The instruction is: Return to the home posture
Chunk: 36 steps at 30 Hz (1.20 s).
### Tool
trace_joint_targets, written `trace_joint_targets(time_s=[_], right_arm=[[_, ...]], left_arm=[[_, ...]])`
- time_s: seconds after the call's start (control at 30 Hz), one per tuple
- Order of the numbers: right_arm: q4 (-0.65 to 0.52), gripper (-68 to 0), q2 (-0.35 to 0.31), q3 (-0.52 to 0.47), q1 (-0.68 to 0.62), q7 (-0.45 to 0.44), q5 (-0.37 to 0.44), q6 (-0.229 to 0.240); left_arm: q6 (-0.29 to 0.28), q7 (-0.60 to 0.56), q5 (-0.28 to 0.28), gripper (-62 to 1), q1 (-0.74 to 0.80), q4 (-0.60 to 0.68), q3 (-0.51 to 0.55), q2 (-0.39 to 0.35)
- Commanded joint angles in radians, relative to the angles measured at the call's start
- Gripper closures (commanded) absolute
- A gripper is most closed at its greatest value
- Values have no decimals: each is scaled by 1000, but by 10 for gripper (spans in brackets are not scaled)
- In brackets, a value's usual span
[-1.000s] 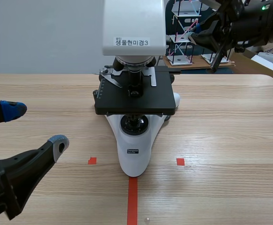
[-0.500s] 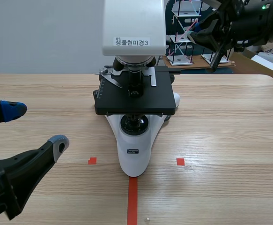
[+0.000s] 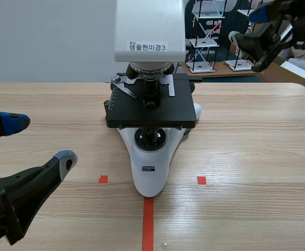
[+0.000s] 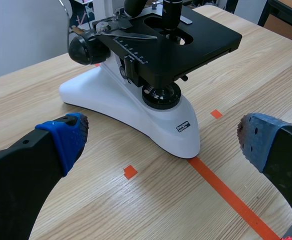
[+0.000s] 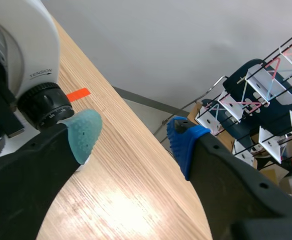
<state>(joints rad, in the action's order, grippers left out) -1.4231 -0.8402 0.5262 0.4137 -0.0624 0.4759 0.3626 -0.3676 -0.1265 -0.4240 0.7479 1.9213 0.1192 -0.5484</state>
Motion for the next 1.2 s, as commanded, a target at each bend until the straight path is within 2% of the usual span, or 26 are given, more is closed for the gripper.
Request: trace_joint_targets(time_s=[0.0,0.17,0.33,0.37,0.5,0.57,0.63,0.8,0.93,1.17], right_arm=[[-46,-395,-16,-53,-51,-14,4,-3],[-145,-485,-13,-230,-291,-21,7,-6],[-224,-495,-12,-359,-540,-72,23,-72],[-236,-517,-7,-383,-589,-85,32,-88],[-276,-641,50,-491,-773,-132,33,-126],[-293,-671,85,-537,-855,-160,33,-128],[-306,-672,116,-575,-929,-198,33,-128],[-336,-672,167,-614,-1081,-280,33,-127],[-356,-672,175,-615,-1172,-333,34,-127],[-417,-672,176,-626,-1284,-345,33,-127]], left_arm=[[-1,-14,-6,-623,-3,8,5,7],[-1,-14,-6,-623,-3,8,5,7],[-1,-13,-6,-623,-3,8,5,7],[-1,-13,-6,-623,-3,8,5,7],[-1,-12,-6,-623,-3,8,5,7],[-1,-12,-6,-623,-3,8,5,7],[-1,-12,-6,-623,-3,8,5,7],[-1,-12,-6,-623,-3,8,5,7],[-1,-12,-6,-623,-3,8,5,7],[-1,-12,-6,-623,-3,8,5,7]])
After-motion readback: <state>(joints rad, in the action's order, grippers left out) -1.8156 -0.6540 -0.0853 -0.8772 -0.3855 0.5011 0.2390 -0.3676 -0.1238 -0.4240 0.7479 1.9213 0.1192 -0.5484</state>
